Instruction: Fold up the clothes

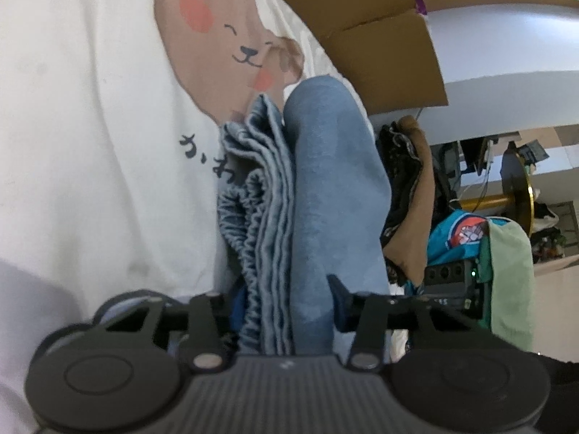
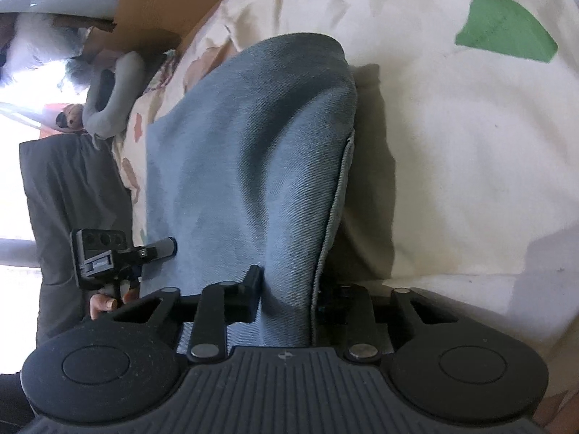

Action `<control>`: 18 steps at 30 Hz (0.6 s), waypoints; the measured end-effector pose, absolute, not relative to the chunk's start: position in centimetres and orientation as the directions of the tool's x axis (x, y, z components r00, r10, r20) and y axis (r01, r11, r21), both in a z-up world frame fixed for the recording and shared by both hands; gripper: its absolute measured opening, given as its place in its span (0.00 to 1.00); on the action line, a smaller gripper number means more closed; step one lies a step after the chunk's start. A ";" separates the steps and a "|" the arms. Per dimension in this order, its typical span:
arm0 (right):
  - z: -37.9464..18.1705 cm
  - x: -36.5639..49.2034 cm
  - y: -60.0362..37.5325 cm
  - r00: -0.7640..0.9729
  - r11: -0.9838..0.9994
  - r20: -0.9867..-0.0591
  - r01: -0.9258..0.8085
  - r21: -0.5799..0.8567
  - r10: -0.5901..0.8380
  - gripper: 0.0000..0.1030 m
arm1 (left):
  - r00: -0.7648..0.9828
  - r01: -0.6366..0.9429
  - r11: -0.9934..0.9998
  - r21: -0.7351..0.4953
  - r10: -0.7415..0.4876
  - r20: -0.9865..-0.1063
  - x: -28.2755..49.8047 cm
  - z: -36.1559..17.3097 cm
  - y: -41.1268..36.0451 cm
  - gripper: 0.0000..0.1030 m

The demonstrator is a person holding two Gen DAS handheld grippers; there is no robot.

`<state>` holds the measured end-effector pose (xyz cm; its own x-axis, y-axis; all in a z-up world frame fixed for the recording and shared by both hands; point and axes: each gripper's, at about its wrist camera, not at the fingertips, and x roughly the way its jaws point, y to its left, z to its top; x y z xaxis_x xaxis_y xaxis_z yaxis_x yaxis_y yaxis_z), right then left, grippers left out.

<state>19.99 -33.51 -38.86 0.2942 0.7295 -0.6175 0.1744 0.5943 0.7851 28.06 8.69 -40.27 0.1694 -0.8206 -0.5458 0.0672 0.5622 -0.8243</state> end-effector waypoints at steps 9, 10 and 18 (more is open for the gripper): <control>-37.0 20.1 -33.4 0.299 0.608 -0.614 0.127 0.784 0.730 0.19 | 0.185 0.103 0.582 -0.807 -0.808 -0.559 27.2 -38.8 8.9 0.40; -36.8 20.1 -33.4 0.299 0.609 -0.614 0.122 0.784 0.730 0.19 | 0.185 0.106 0.584 -0.805 -0.807 -0.561 27.1 -38.6 9.0 0.40; -34.5 20.5 -33.6 0.302 0.612 -0.608 0.094 0.785 0.734 0.19 | 0.200 0.111 0.582 -0.805 -0.807 -0.556 26.5 -36.6 7.9 0.38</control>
